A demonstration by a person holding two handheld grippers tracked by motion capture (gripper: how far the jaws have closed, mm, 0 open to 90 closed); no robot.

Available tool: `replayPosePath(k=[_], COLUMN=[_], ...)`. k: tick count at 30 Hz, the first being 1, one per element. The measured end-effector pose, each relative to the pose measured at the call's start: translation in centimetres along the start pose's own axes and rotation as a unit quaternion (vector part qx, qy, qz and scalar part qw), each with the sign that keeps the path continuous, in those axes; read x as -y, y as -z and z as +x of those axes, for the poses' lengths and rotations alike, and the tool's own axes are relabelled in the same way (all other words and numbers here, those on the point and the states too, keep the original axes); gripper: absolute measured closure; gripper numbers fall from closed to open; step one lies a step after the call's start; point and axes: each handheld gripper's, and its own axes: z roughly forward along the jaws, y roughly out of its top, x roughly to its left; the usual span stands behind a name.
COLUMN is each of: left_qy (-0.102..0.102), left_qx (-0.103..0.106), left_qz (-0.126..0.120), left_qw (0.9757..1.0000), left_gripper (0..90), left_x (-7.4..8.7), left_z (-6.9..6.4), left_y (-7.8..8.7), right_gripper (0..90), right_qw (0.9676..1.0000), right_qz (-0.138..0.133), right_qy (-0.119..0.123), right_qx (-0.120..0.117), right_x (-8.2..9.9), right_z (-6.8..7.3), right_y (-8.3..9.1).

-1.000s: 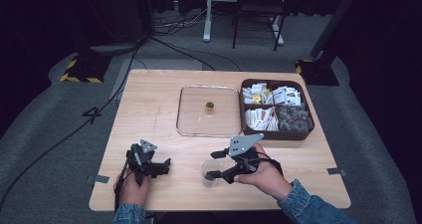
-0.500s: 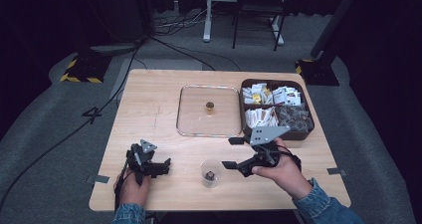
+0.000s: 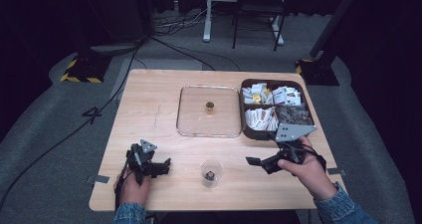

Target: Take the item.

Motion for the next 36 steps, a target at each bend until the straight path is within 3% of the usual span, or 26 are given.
replayPosePath(k=[8,16,24,25,36], left_qy=[-0.001,-0.001,-0.001,-0.001,-0.001], left_qx=[0.0,0.0,0.0,0.0,0.0], left_qz=[0.0,0.0,0.0,-0.001,0.0], left_qw=[1.0,1.0,1.0,1.0,1.0], left_gripper=[0.0,0.0,0.0,0.0,0.0], left_x=[0.0,0.0,0.0,0.0,0.0], left_z=[0.0,0.0,0.0,0.0,0.0], left_y=[0.0,0.0,0.0,0.0,0.0], right_gripper=[15.6,15.7,15.7,15.7,15.8], right_qw=[0.9992,0.9958,0.9928,0.9913,0.9868], right_qz=[0.006,0.026,0.049,0.056,0.068], right_qy=[-0.024,-0.051,-0.066,-0.067,-0.091], right_qx=[0.031,0.071,0.088,0.098,0.115], right_x=[1.8,4.8,7.6,8.4,11.7], right_z=[-1.3,-3.1,-4.3,-4.5,-5.2], right_y=[1.8,3.0,2.7,2.5,1.6])
